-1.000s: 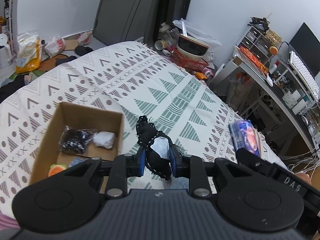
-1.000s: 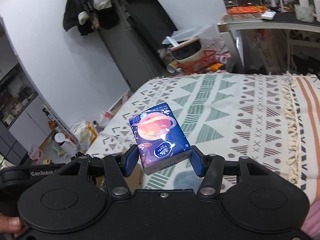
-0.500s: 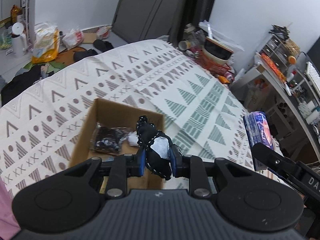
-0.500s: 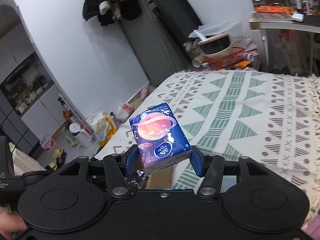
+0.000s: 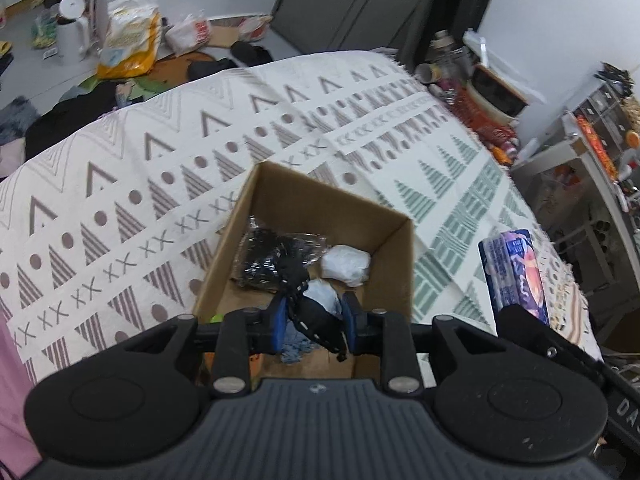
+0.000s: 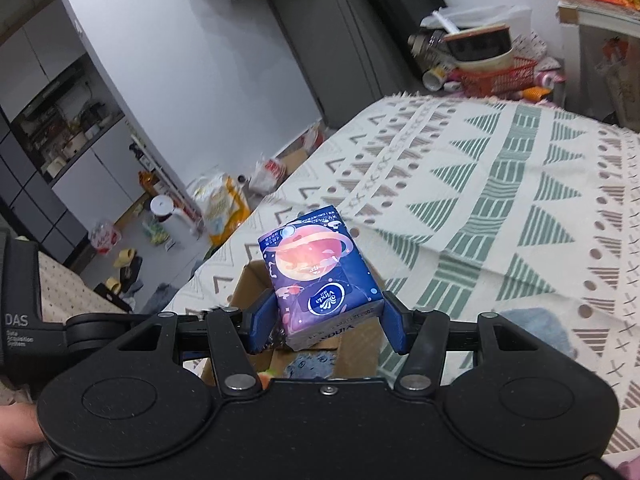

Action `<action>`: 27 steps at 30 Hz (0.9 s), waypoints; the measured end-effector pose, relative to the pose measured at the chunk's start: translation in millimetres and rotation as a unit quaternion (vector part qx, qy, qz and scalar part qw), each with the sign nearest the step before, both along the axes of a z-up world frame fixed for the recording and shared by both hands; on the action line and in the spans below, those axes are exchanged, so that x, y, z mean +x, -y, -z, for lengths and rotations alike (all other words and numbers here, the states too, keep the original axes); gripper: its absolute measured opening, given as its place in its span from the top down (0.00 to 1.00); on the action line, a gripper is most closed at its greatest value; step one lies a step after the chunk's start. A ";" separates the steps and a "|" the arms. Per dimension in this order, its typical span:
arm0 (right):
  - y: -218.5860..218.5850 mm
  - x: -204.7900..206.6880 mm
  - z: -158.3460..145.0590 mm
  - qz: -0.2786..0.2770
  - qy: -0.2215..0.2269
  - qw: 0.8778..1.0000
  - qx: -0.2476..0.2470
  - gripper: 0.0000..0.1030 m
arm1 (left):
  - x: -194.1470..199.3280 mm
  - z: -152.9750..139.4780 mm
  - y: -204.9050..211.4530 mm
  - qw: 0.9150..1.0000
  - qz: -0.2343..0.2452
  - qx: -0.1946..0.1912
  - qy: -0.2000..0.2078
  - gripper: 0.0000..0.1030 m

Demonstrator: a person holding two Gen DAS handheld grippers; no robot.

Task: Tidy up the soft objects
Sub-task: 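Carry the hair tie and tissue pack over the box and release both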

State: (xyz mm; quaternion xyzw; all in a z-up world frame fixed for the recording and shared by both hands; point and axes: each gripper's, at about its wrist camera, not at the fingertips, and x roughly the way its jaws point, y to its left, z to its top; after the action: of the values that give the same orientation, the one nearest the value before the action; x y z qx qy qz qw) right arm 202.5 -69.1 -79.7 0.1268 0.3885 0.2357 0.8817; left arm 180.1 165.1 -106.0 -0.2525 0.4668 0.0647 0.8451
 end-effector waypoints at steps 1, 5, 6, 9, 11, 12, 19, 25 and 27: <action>-2.4 1.0 2.0 -0.003 -0.003 1.000 0.001 0.48 | 1.6 2.0 -1.9 1.000 -0.002 -0.003 -0.004 0.70; -11.6 7.4 12.3 -0.011 -0.020 1.000 0.008 0.47 | 6.5 5.3 -5.7 1.000 -0.008 0.004 -0.013 0.64; -14.2 9.1 14.9 -0.011 -0.023 1.000 0.008 0.47 | 7.3 4.6 -5.6 1.000 -0.007 0.007 -0.012 0.61; -18.4 12.3 21.5 -0.013 -0.030 0.999 0.020 0.47 | 8.5 1.9 -6.2 1.000 -0.006 0.010 -0.012 0.56; -19.3 15.2 24.4 -0.014 -0.036 0.999 0.034 0.44 | 8.7 0.4 -6.8 1.000 -0.008 0.011 -0.011 0.53; -19.6 16.3 25.6 -0.014 -0.039 0.998 0.039 0.43 | 9.0 -0.3 -6.9 1.000 -0.010 0.012 -0.012 0.51; -3.6 10.5 19.2 0.002 -0.036 0.999 0.040 0.26 | 5.6 -12.0 -2.5 0.999 -0.024 0.035 -0.007 0.39; 20.7 -0.3 6.4 0.026 -0.027 0.999 0.023 0.18 | 0.7 -27.5 14.5 0.998 -0.021 0.060 0.007 0.35; 28.5 -4.6 1.8 0.028 -0.025 0.999 0.018 0.15 | -1.5 -32.8 22.4 0.998 -0.016 0.064 0.011 0.35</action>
State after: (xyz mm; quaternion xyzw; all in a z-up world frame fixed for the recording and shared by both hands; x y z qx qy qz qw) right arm 198.0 -97.6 -81.5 0.1591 0.4023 0.2144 0.8757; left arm 178.6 142.7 -73.2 -0.2060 0.4485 0.1056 0.8633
